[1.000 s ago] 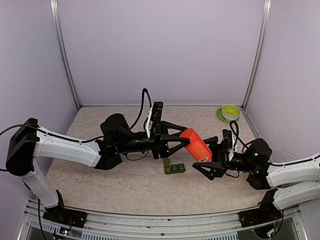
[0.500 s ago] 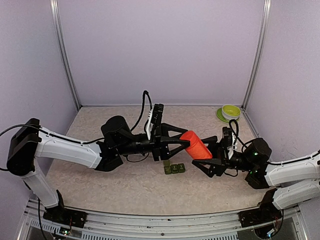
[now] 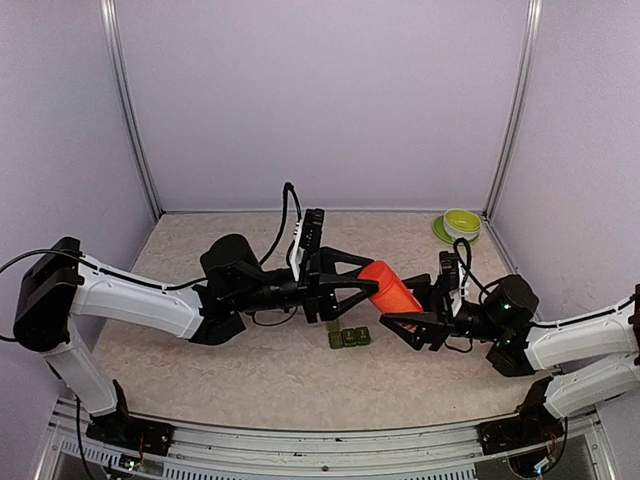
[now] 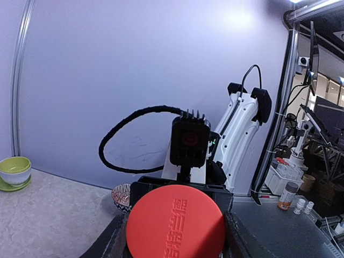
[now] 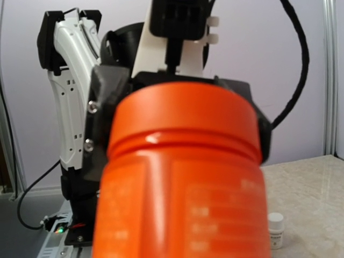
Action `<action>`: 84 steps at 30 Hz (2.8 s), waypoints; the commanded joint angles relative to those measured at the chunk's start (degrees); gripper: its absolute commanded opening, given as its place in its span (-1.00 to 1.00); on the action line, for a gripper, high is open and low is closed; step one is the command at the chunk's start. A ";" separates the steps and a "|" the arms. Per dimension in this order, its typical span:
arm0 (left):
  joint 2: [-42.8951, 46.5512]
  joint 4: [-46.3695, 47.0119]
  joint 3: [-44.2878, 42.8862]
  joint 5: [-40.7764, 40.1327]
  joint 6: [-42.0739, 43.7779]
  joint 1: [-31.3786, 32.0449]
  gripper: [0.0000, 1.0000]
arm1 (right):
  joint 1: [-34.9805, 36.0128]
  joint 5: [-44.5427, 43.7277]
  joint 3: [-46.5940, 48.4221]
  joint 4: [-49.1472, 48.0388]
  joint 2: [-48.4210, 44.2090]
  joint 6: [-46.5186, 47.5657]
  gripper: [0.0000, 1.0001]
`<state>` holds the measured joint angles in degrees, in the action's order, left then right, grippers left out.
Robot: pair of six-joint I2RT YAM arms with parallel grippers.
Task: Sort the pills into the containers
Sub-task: Pass from the left arm to the right
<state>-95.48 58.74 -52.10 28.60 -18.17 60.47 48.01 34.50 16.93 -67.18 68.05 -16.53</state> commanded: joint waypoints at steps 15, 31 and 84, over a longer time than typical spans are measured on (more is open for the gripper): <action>0.96 -0.86 0.29 -5.48 -2.51 0.73 -0.41 | 0.66 -4.61 1.93 6.04 -2.58 3.36 -0.40; 0.77 -9.49 -2.55 -11.91 -17.12 2.37 -0.13 | 1.10 -18.24 2.11 19.73 -11.01 10.76 -0.50; 4.70 -6.96 1.44 18.27 17.84 -1.85 -0.10 | 1.75 16.38 8.08 13.92 -2.38 -23.26 -0.51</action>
<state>-90.17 51.72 -49.45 46.11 0.23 57.95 49.39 50.43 23.09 -51.18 65.34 -40.25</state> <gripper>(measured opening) 0.487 0.534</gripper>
